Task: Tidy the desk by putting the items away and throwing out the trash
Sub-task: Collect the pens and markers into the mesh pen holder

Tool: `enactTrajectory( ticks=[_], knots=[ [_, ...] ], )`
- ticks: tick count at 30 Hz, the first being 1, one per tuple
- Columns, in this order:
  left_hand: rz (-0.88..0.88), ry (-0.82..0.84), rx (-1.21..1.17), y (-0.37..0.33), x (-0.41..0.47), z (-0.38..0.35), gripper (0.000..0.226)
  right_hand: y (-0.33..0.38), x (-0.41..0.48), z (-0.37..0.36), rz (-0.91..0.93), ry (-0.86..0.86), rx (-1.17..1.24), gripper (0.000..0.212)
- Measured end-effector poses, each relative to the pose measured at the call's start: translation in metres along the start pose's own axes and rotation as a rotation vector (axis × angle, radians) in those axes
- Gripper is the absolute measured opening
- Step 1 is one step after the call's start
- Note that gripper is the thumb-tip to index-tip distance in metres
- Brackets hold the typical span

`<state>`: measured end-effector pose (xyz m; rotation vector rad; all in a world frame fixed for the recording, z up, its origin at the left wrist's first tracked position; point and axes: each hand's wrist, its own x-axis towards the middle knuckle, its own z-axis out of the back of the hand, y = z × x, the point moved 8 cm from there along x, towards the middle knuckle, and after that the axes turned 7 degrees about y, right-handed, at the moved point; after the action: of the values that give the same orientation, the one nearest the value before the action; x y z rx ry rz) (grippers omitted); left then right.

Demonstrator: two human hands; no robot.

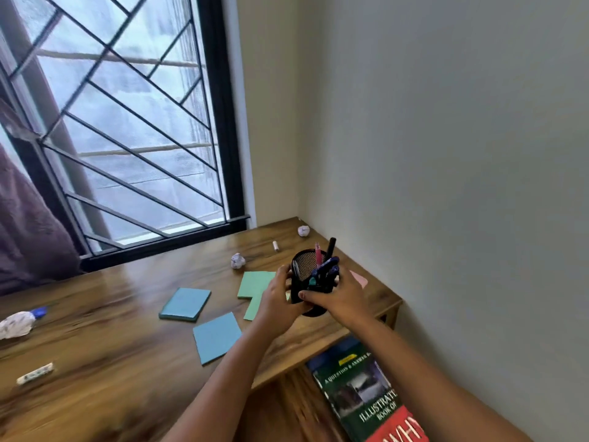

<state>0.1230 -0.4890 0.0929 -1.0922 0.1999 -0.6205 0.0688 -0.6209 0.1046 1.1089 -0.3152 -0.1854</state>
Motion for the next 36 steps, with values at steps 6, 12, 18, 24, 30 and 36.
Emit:
enactTrajectory(
  ticks=[6,12,18,24,30,36],
  knots=[
    [0.097,-0.042,-0.016,0.019,0.091,-0.009,0.07,-0.037,0.108,0.016,0.031,-0.012,0.035,0.072],
    [0.283,-0.007,-0.073,0.056,0.18,-0.046,0.077,-0.089,0.2,0.033,-0.02,-0.041,0.042,0.073],
    [0.396,-0.013,-0.119,0.084,0.226,-0.079,0.082,-0.132,0.253,0.037,-0.081,-0.043,0.008,0.079],
    [0.461,0.0,-0.106,0.097,0.245,-0.094,0.083,-0.156,0.272,0.036,-0.101,-0.045,0.086,0.071],
    [0.494,0.005,-0.081,0.106,0.247,-0.103,0.085,-0.179,0.275,0.028,-0.16,-0.045,0.145,0.068],
    [0.461,0.014,-0.114,0.093,0.243,-0.113,0.097,-0.188,0.279,0.022,-0.188,-0.039,0.127,0.069]
  ],
)
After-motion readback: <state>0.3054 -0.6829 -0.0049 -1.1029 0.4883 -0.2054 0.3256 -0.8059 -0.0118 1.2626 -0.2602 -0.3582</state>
